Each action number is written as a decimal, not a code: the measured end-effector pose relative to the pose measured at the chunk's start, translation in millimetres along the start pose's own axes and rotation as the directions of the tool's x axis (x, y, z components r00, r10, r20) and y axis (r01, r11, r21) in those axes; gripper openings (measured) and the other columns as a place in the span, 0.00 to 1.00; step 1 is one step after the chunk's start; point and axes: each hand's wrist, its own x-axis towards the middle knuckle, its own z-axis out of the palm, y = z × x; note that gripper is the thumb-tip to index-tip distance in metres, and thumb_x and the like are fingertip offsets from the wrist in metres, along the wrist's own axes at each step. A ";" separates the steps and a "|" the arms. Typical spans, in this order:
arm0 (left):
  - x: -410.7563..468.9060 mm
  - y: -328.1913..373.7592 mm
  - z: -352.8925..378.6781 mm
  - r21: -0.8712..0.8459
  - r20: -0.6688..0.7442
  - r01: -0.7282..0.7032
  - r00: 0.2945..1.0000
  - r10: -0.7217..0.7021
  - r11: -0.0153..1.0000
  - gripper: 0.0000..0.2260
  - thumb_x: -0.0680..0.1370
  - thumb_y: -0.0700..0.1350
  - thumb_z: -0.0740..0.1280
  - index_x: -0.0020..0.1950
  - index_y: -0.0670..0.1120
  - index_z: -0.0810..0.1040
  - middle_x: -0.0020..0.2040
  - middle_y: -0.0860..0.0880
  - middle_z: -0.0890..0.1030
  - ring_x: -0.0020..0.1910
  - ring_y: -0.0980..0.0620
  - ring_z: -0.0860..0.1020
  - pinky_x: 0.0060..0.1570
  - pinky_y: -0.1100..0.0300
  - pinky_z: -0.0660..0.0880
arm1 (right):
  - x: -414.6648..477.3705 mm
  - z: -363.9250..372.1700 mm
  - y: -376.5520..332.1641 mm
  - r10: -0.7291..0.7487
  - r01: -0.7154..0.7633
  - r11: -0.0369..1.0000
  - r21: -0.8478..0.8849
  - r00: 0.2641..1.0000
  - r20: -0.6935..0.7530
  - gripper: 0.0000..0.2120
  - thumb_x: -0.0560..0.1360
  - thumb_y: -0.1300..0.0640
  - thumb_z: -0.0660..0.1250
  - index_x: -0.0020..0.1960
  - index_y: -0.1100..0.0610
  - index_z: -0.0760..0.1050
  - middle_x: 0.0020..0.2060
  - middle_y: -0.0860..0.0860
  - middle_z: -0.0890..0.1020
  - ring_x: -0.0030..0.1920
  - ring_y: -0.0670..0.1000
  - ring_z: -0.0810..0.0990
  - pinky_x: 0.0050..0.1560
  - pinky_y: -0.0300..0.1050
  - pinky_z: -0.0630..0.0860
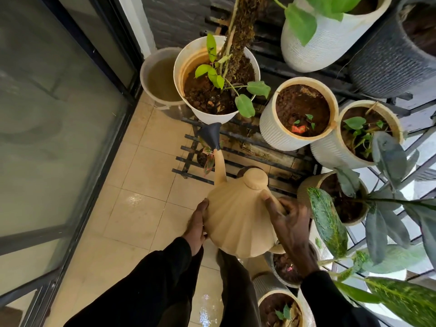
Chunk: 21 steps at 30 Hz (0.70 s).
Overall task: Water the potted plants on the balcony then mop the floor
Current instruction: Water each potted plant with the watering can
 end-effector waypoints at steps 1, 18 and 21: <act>-2.0 -0.7 0.1 0.006 0.007 -0.005 1.000 0.005 1.000 0.33 0.77 0.68 0.64 0.77 0.55 0.63 0.71 0.43 0.73 0.67 0.40 0.74 0.71 0.37 0.70 | -1.3 -0.1 1.8 0.002 -0.002 1.000 0.007 1.000 0.005 0.21 0.77 0.39 0.70 0.31 0.49 0.75 0.27 0.41 0.78 0.27 0.44 0.74 0.29 0.30 0.68; -22.6 -2.2 -4.1 0.007 0.043 -0.042 0.998 0.042 0.999 0.27 0.79 0.67 0.63 0.74 0.58 0.66 0.66 0.46 0.76 0.64 0.41 0.76 0.69 0.37 0.72 | -25.0 -4.0 5.9 0.035 -0.036 0.998 0.054 0.999 0.022 0.16 0.79 0.45 0.71 0.47 0.57 0.86 0.39 0.48 0.87 0.35 0.45 0.85 0.35 0.45 0.83; -27.4 -1.4 -0.3 0.026 0.063 -0.059 0.996 0.057 0.998 0.24 0.80 0.65 0.62 0.72 0.57 0.66 0.63 0.48 0.76 0.61 0.44 0.76 0.62 0.42 0.75 | -31.4 -6.9 5.4 0.068 -0.068 0.994 0.089 0.998 -0.002 0.15 0.79 0.47 0.72 0.43 0.58 0.84 0.36 0.48 0.86 0.33 0.47 0.83 0.33 0.50 0.82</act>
